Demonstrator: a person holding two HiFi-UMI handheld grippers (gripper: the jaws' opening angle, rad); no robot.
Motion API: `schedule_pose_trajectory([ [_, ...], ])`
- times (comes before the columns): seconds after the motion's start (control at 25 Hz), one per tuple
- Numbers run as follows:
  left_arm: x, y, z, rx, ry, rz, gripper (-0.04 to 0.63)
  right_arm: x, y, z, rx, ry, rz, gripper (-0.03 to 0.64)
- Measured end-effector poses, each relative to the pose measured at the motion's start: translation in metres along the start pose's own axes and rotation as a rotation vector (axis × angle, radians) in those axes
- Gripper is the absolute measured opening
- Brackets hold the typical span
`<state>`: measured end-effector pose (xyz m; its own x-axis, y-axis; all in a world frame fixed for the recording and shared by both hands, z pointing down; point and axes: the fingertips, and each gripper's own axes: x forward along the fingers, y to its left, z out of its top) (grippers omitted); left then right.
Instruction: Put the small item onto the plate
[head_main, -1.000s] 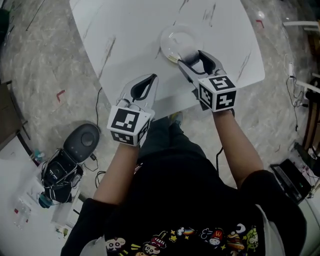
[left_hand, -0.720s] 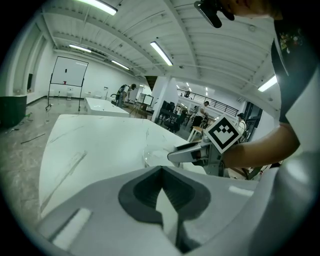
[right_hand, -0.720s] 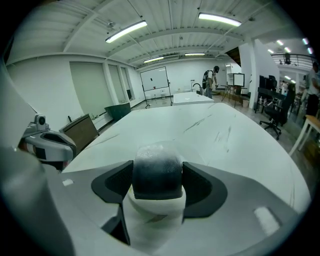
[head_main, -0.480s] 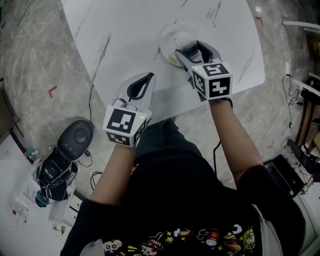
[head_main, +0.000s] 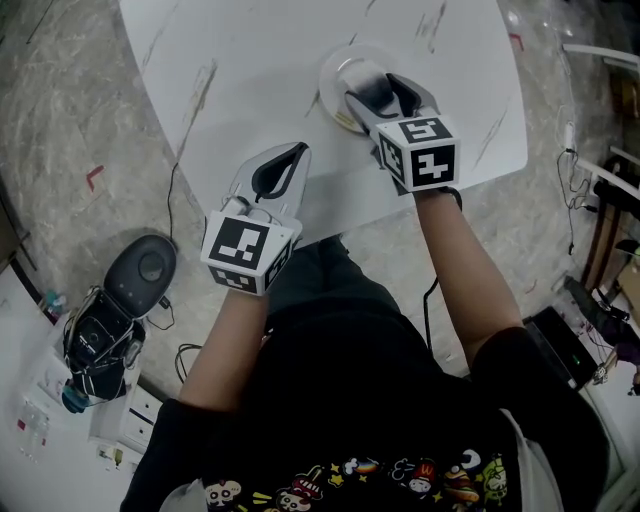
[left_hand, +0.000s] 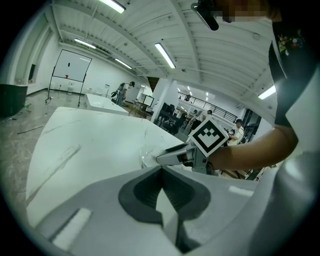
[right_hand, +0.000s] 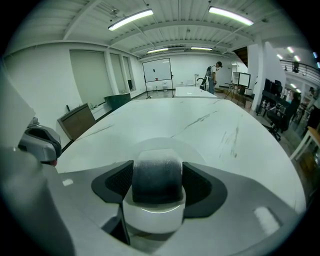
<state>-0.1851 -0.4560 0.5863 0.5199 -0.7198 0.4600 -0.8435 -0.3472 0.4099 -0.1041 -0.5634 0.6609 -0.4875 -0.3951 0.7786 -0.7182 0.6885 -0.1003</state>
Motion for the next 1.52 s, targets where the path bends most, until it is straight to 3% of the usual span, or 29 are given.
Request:
schedule_pose_trajectory([
  [0.52, -0.012, -0.004, -0.007, -0.004, -0.009, 0.016, 0.0, 0.004, 0.002, -0.002, -0.043, 0.027, -0.007, 0.334],
  [0.8, -0.024, -0.008, -0.004, 0.015, -0.02, 0.018, 0.0, -0.013, 0.002, 0.008, -0.009, -0.026, -0.021, 0.344],
  [0.88, -0.029, -0.009, 0.004, 0.034, -0.029, 0.019, 0.0, -0.032, 0.0, 0.02, 0.019, -0.088, -0.037, 0.312],
  [1.08, -0.049, -0.024, 0.033, 0.098, -0.048, 0.022, 0.0, -0.116, -0.014, 0.042, 0.09, -0.252, -0.158, 0.076],
  [1.16, -0.056, -0.03, 0.047, 0.136, -0.059, 0.02, 0.0, -0.151, -0.017, 0.048, 0.112, -0.319, -0.198, 0.021],
  [1.4, -0.068, -0.048, 0.086, 0.252, -0.1, 0.017, 0.0, -0.229, -0.018, 0.045, 0.172, -0.467, -0.273, 0.018],
  [1.52, -0.08, -0.055, 0.111, 0.303, -0.184, 0.05, 0.0, -0.254, -0.012, 0.041, 0.197, -0.526, -0.284, 0.018],
])
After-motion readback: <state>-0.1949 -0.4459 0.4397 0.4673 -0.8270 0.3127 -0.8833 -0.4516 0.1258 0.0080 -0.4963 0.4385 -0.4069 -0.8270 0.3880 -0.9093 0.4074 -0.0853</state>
